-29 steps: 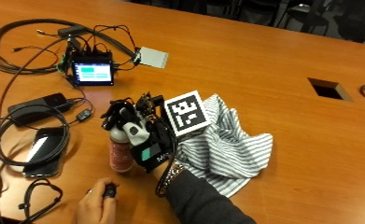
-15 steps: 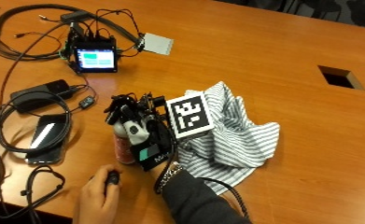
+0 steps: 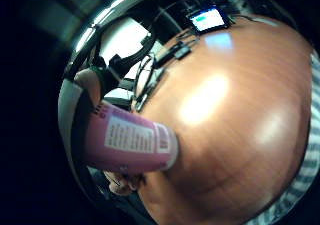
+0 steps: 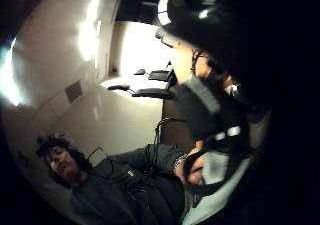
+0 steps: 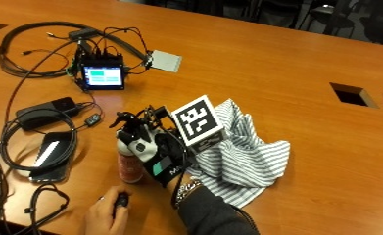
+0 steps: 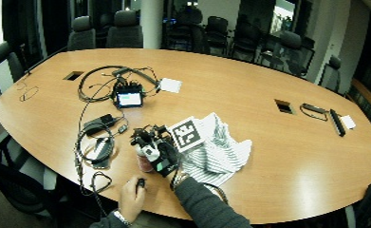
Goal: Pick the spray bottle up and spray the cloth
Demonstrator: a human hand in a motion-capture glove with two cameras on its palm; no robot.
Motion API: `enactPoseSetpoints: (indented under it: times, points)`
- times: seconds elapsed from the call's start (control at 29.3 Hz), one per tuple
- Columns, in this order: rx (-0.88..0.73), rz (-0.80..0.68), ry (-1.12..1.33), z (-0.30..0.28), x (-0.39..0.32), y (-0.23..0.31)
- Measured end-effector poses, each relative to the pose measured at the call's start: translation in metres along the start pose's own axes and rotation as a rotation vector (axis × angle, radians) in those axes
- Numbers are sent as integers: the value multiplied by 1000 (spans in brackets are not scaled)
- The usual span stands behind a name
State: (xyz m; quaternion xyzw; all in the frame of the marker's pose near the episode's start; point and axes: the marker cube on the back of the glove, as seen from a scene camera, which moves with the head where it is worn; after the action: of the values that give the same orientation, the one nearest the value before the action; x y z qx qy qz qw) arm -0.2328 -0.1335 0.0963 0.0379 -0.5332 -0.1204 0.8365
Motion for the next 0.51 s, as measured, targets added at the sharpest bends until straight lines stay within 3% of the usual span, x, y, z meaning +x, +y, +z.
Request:
enactPoseSetpoints:
  times: [0.2, 0.51]
  points:
    - [-53, 126, 246, -39, 0, 8]
    - [-227, 294, 835, -80, -22, 66]
